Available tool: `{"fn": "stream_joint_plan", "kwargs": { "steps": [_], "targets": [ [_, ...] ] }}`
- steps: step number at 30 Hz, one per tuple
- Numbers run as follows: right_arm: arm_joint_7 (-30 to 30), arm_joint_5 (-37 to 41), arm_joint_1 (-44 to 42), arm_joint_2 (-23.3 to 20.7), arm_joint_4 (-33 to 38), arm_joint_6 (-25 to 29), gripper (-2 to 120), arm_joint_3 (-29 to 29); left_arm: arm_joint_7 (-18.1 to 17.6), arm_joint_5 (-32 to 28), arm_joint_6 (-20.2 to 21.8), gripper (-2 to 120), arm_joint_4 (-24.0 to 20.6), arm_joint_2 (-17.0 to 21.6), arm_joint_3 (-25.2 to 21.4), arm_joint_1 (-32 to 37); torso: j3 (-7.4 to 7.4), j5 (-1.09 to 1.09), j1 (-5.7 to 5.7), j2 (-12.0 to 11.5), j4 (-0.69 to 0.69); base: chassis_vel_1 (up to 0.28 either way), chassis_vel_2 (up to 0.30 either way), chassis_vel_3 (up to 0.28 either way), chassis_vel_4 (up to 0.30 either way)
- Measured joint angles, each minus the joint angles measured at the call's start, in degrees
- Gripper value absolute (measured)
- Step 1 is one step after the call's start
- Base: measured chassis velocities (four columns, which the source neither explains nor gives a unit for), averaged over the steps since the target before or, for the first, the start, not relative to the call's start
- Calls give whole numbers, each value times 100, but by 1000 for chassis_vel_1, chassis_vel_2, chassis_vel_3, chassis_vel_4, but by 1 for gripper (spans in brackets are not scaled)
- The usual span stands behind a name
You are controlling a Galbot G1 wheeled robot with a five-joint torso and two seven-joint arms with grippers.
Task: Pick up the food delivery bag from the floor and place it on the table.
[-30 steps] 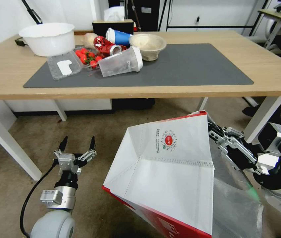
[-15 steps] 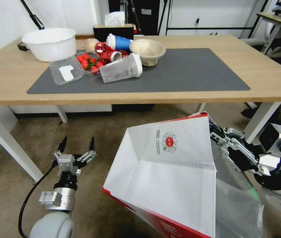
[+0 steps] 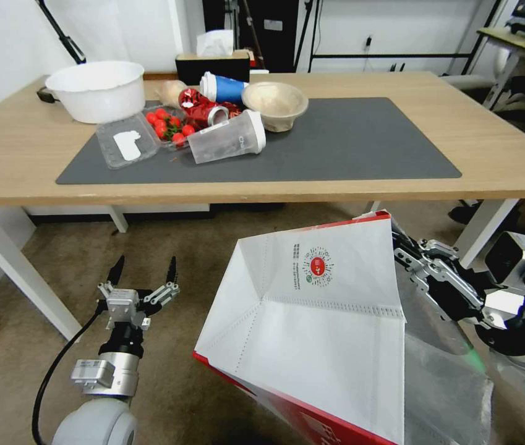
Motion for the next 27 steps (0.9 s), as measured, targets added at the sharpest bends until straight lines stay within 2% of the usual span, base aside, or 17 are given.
{"fn": "stream_joint_plan", "kwargs": {
  "steps": [27],
  "targets": [
    [-51, -106, -28, 122, 52, 24, 0, 21, 23, 44, 59, 100, -166, -12, -40, 95, 407, 0, 225, 632, 2, 0, 0, 0, 0]
  ]
}}
